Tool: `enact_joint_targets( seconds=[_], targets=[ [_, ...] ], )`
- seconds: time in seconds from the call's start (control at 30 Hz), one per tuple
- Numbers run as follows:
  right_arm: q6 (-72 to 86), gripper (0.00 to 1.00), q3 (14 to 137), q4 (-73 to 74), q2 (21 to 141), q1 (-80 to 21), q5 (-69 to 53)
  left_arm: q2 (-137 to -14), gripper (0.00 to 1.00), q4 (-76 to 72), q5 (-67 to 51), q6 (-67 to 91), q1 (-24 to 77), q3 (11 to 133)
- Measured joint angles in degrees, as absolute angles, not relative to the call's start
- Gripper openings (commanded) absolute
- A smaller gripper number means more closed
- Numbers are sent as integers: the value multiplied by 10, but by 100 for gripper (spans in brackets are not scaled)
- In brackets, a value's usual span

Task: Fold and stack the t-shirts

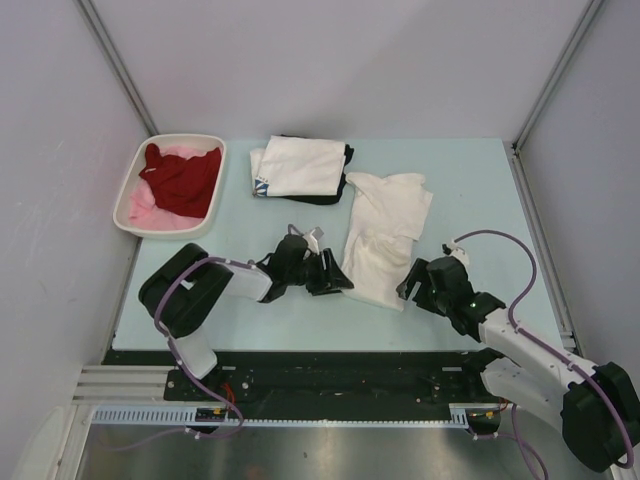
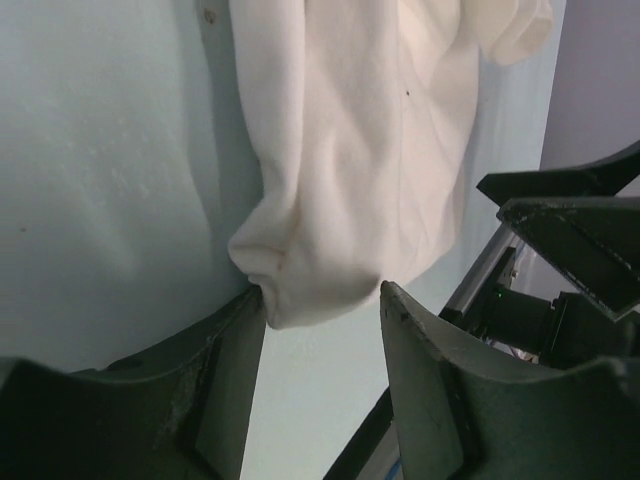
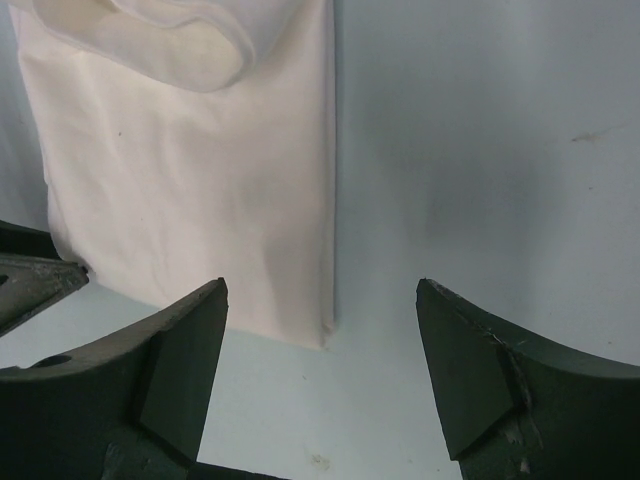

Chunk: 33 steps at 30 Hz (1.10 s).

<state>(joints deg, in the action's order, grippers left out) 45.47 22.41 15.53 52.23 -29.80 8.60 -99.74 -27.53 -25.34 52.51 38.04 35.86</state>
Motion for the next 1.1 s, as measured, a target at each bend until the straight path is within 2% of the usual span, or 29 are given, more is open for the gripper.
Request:
enact_joint_targets(
  seconds=[0.1,0.13,0.17,0.2,0.33,0.47,0.7,0.73,0.77,0.83,0.97,1.1],
  targets=[
    [459,80,219,154,521,-298,84,-1004,29,-259,-235,524,381,373],
    [459,80,217,153,520,-298,84,-1008,11,-254,-229,527,381,376],
    [461,80,215,151,519,-298,83,-1014,3,-246,-222,524,381,380],
    [462,79,214,151,519,-298,82,-1019,0,-244,-221,529,381,382],
    [470,71,204,142,518,-299,76,-1024,0,-243,-220,531,381,388],
    [490,58,178,107,524,-303,62,-1027,0,-248,-221,536,381,388],
    [538,56,159,16,568,-333,49,-1032,0,-272,-225,544,381,381],
    [544,50,158,3,577,-339,49,-1032,0,-279,-225,546,381,377],
    [549,27,158,-10,586,-345,49,-1032,0,-286,-224,549,381,373],
    [557,0,158,-23,600,-356,51,-1032,0,-299,-224,555,382,365],
    [578,0,154,-21,608,-375,67,-1021,0,-326,-219,566,385,338],
    [581,0,154,22,562,-399,90,-982,0,-338,-199,580,406,290]
  ],
)
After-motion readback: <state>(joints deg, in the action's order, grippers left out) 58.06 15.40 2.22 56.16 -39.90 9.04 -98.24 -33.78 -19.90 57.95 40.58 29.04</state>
